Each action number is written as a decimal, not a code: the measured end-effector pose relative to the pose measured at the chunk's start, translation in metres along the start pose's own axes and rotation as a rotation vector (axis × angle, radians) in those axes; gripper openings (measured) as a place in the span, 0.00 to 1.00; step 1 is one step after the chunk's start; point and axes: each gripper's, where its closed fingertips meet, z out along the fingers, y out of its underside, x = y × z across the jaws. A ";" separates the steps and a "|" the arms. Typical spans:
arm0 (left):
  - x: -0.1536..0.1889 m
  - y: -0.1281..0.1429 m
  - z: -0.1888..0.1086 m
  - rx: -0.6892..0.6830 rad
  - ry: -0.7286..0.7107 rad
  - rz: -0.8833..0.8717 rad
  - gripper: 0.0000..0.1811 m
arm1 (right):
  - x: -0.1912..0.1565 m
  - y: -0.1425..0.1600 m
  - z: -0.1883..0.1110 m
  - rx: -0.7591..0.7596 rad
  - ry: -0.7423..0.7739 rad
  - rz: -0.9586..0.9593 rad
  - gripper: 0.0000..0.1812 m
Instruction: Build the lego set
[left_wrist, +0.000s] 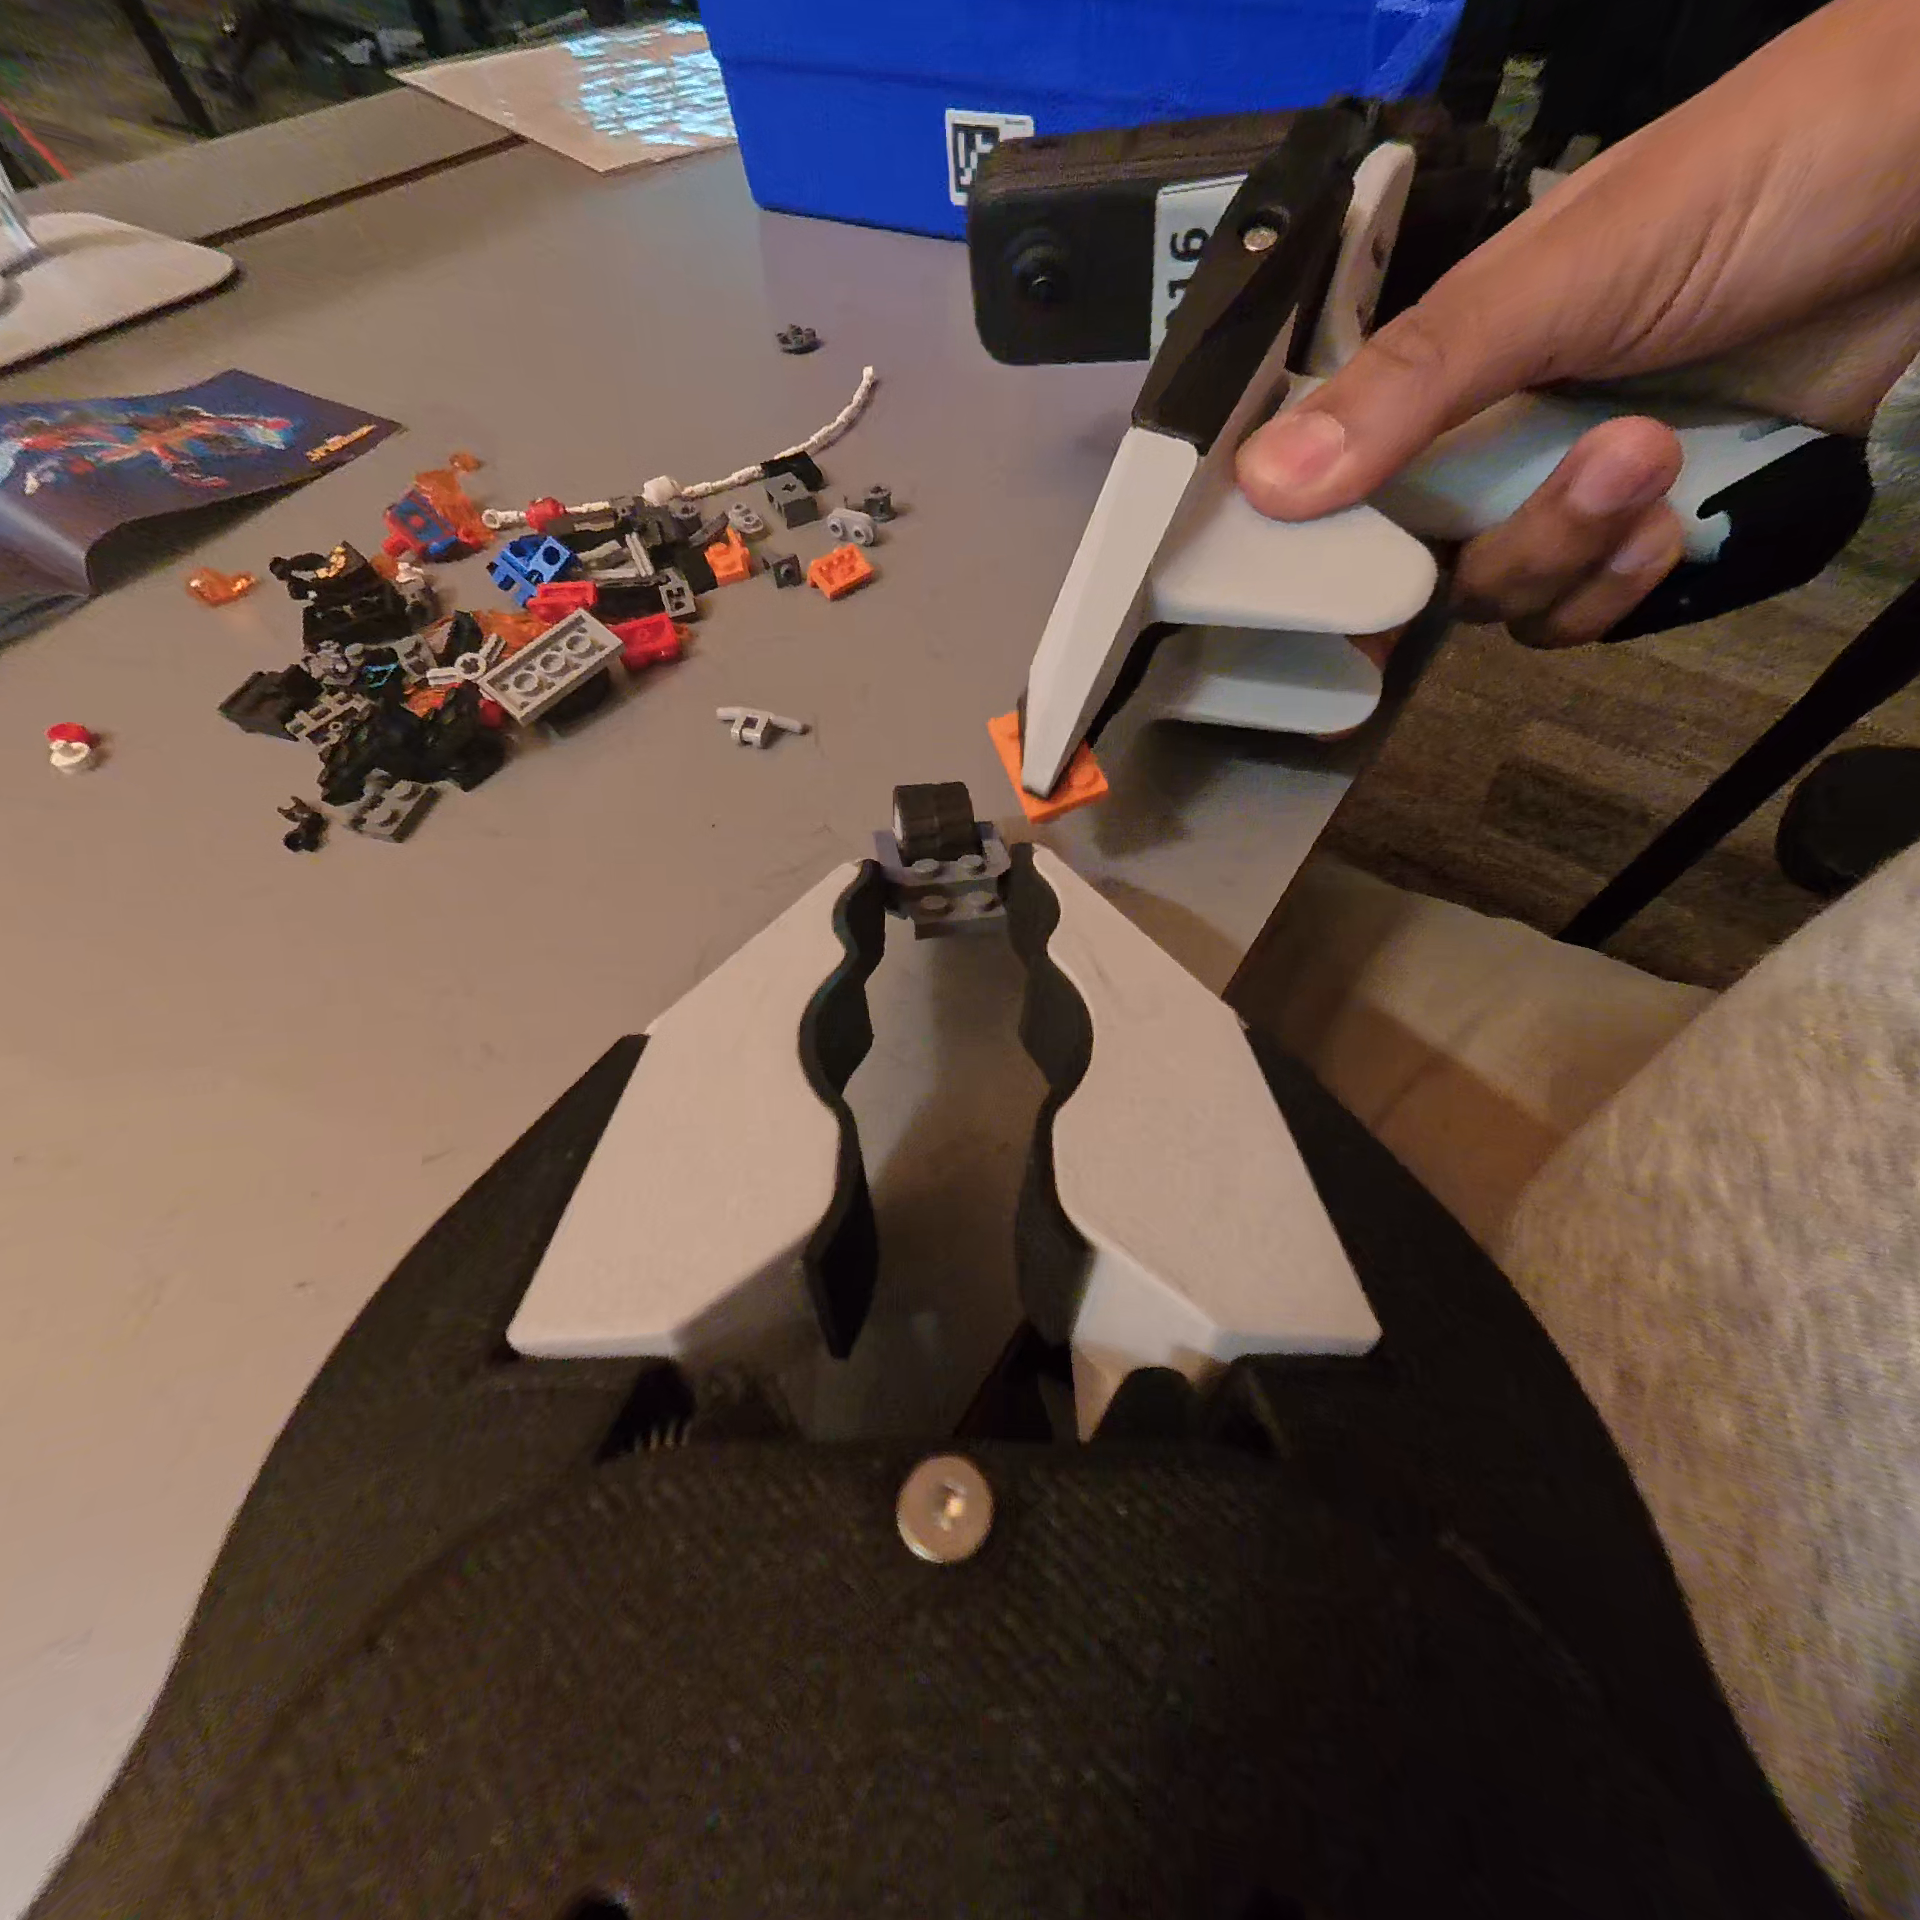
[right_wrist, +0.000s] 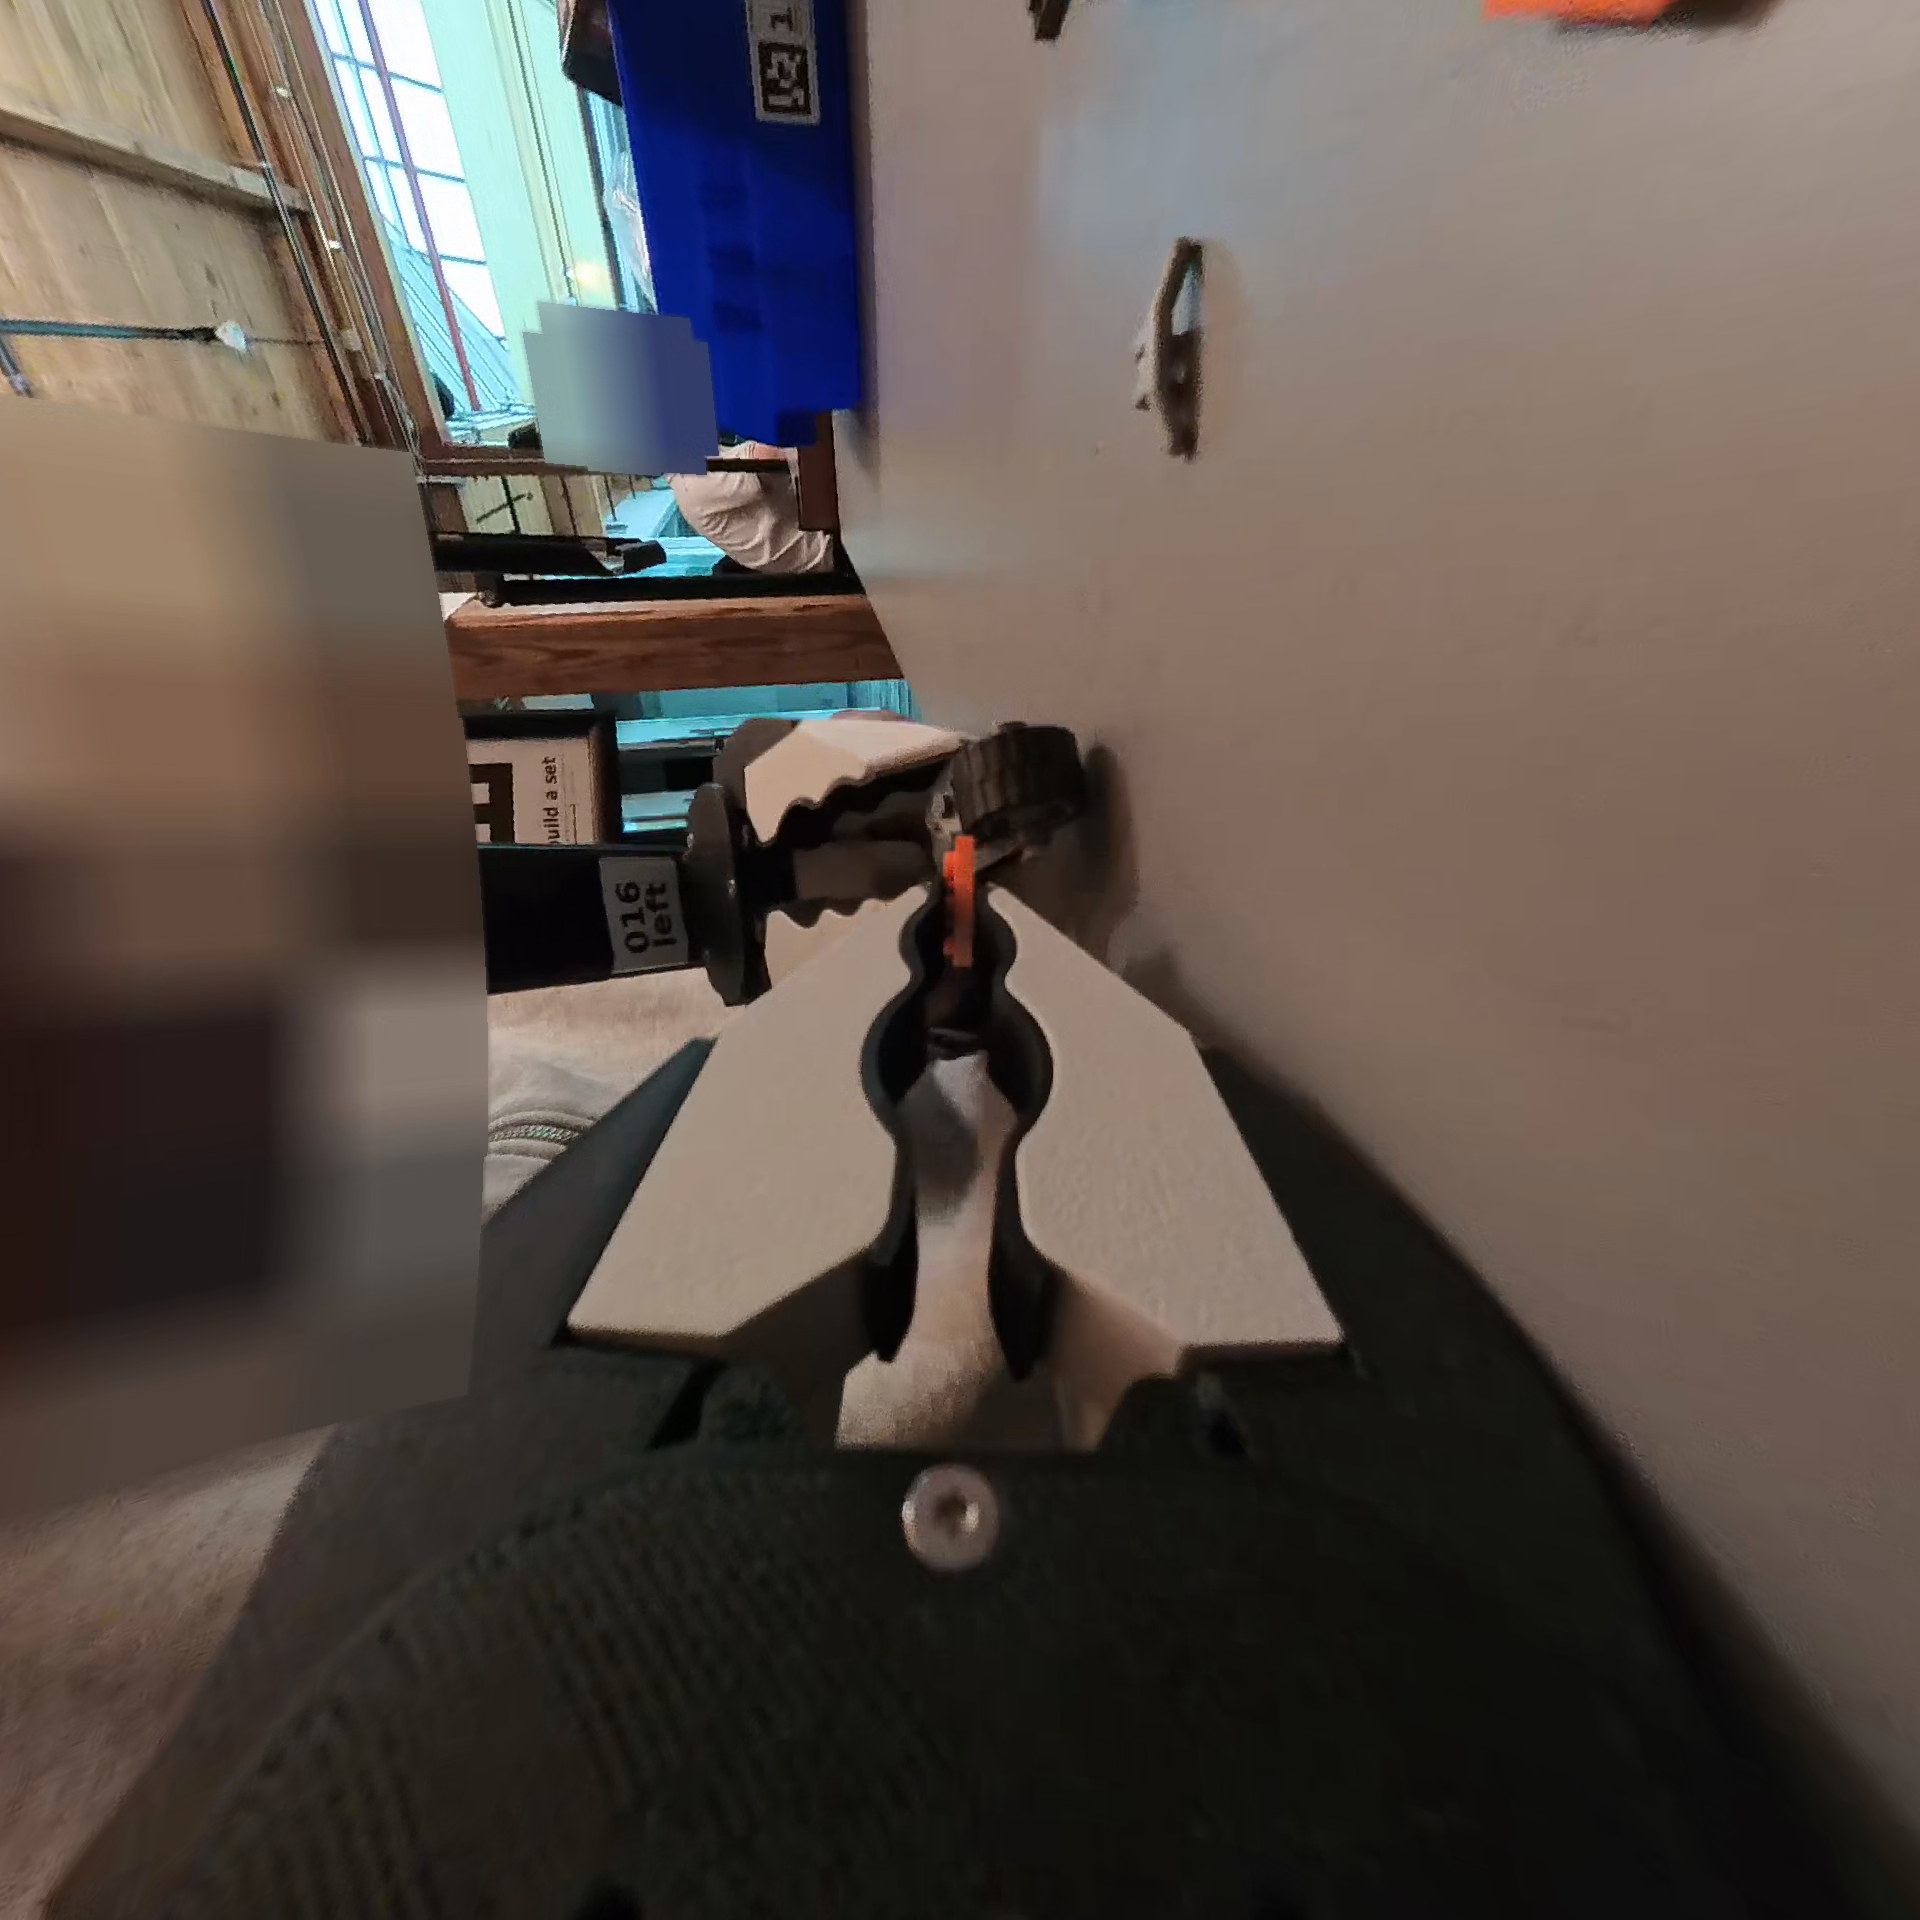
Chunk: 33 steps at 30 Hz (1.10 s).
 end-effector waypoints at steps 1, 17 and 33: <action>0.000 0.000 0.000 -0.001 0.003 -0.001 0.15 | 0.000 0.000 0.002 -0.007 -0.001 0.001 0.01; -0.001 0.001 0.001 -0.003 -0.009 0.004 0.15 | 0.014 0.003 0.008 -0.071 0.126 0.020 0.02; -0.015 -0.001 -0.006 0.031 -0.062 -0.054 0.14 | 0.025 -0.003 -0.015 0.027 0.194 0.009 0.02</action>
